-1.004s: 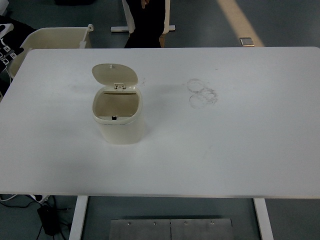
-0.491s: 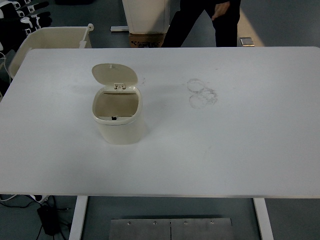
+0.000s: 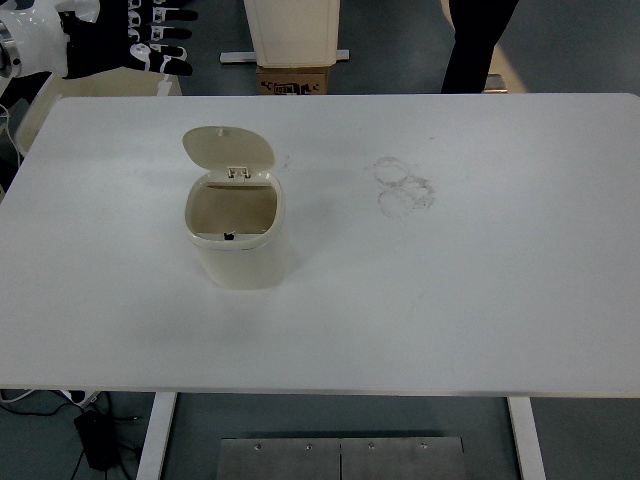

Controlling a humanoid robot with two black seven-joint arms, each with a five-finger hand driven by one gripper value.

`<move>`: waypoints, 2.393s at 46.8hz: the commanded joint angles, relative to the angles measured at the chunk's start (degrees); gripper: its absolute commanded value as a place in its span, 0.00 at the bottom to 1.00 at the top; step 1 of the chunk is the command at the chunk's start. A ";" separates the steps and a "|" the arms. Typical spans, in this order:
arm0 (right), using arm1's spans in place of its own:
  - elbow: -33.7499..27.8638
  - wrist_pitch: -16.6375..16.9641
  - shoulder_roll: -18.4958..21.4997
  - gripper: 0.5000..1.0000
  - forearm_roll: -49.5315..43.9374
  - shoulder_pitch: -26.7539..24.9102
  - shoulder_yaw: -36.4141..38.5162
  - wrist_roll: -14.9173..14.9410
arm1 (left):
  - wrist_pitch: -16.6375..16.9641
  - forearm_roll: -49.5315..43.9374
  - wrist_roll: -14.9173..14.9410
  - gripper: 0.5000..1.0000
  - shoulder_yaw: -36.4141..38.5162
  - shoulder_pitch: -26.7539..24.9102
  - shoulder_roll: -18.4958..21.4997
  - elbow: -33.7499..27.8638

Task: Close trash bin

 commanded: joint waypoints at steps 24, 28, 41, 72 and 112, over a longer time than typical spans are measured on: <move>0.00 -0.01 0.00 0.98 -0.08 0.08 0.00 0.01 | 0.38 0.19 0.16 1.00 9.04 -1.83 -1.73 -8.59; 0.00 -0.01 0.00 0.98 -0.08 0.17 0.00 0.01 | 0.38 0.62 0.16 1.00 10.70 -2.88 -1.55 -10.61; 0.00 -0.01 0.00 0.98 0.00 0.17 -0.09 0.01 | 0.38 0.89 0.16 1.00 13.52 -2.97 -1.20 -13.43; 0.00 -0.01 0.00 0.98 0.00 0.17 0.00 0.01 | 0.38 0.89 0.07 1.00 14.40 0.54 -1.20 -13.69; 0.00 -0.01 0.00 0.98 0.00 0.17 0.00 0.01 | 0.38 0.62 -0.28 1.00 10.10 1.16 -0.06 -12.81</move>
